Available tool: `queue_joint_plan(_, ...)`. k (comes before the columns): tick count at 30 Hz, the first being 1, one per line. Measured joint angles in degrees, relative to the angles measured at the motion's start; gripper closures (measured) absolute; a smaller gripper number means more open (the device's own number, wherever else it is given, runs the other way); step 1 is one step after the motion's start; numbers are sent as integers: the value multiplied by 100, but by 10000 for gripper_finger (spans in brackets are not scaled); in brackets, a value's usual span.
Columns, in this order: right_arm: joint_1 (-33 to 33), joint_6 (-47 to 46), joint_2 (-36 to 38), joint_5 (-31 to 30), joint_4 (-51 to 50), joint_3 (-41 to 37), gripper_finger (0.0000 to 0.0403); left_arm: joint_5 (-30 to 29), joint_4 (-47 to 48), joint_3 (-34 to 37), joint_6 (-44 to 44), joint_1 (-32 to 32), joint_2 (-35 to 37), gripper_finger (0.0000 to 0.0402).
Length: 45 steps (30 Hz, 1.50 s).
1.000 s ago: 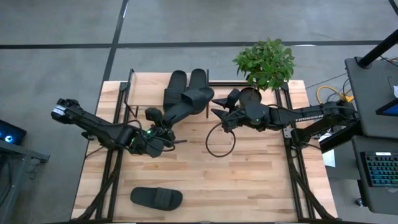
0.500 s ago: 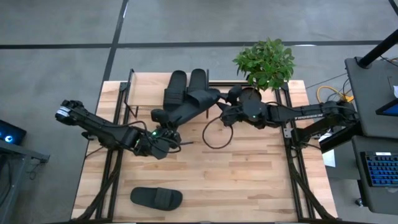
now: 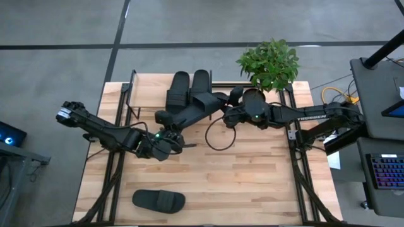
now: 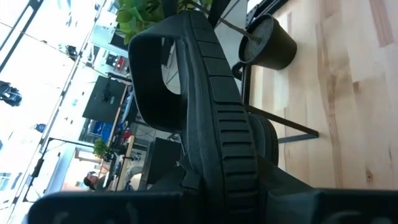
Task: Pick and place slides into the shelf
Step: Put the top black slipper on the shelf
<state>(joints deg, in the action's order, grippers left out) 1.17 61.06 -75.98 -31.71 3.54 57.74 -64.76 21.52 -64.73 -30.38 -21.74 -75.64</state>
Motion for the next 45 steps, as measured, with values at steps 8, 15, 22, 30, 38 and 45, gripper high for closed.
queue_joint_plan(8, -4, 66, -20, 27, -34, -2, 365, 77, -15, 0, 16, 0, 72, 353)
queue_joint_plan(15, -2, -86, -29, 67, 197, -13, 365, 390, -31, 3, 409, -69, 452, 223)
queue_joint_plan(22, 38, -313, -20, 725, 701, -159, 365, 547, 47, 42, 452, -717, 1282, 161)
queue_joint_plan(30, 188, -412, -96, 2102, 1978, -562, 365, 861, 33, 162, 394, -1786, 1572, 159)
queue_joint_plan(38, 378, -599, -522, 2630, 2801, -783, 365, -1539, -574, 42, -848, -2524, 284, 158)
queue_joint_plan(45, 385, -592, -1010, 2928, 2835, -818, 365, -2452, -1797, -177, -1994, -2699, -350, 158)
